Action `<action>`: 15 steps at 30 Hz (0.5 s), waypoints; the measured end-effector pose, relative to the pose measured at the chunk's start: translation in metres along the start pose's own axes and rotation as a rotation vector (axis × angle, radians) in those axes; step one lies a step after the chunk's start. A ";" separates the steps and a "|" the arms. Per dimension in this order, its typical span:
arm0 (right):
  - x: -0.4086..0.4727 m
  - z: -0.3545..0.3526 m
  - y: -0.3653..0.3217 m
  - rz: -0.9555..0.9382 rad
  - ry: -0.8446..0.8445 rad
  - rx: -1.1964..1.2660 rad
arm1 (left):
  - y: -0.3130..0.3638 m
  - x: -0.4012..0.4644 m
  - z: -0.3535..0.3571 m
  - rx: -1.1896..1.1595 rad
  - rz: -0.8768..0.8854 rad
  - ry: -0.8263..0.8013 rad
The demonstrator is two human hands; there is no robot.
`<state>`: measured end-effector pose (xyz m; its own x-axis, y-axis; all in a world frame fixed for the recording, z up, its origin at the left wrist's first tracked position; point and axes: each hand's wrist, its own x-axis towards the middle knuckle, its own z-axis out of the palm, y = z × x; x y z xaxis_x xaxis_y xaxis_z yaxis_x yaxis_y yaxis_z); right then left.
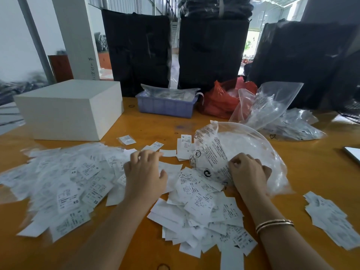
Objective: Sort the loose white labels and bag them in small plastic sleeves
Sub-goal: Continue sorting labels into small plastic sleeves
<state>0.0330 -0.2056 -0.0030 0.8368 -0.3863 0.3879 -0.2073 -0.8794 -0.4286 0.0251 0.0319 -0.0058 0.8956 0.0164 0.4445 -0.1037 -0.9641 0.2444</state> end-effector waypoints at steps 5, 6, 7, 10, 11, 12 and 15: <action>0.000 0.000 0.003 0.000 0.025 -0.006 | 0.015 -0.011 0.007 -0.169 0.178 -0.033; 0.000 -0.001 0.004 -0.005 0.057 0.011 | 0.016 -0.011 0.007 -0.189 0.194 -0.030; 0.000 -0.001 0.004 -0.014 0.101 0.048 | 0.016 -0.011 0.007 -0.210 0.206 -0.023; -0.003 -0.005 0.002 -0.109 0.242 0.249 | 0.015 -0.009 0.006 -0.297 0.214 0.009; -0.005 -0.007 -0.001 -0.172 0.287 0.311 | 0.015 -0.009 0.005 -0.339 0.208 0.017; -0.007 -0.009 -0.005 -0.244 0.318 0.357 | 0.016 -0.008 0.004 -0.386 0.205 0.022; -0.020 -0.013 -0.020 -0.462 0.255 0.437 | 0.019 -0.008 -0.001 -0.574 0.227 -0.028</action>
<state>0.0134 -0.1843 0.0085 0.6332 -0.0988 0.7676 0.4110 -0.7975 -0.4417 0.0162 0.0137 -0.0040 0.8340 -0.1868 0.5191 -0.5023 -0.6464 0.5744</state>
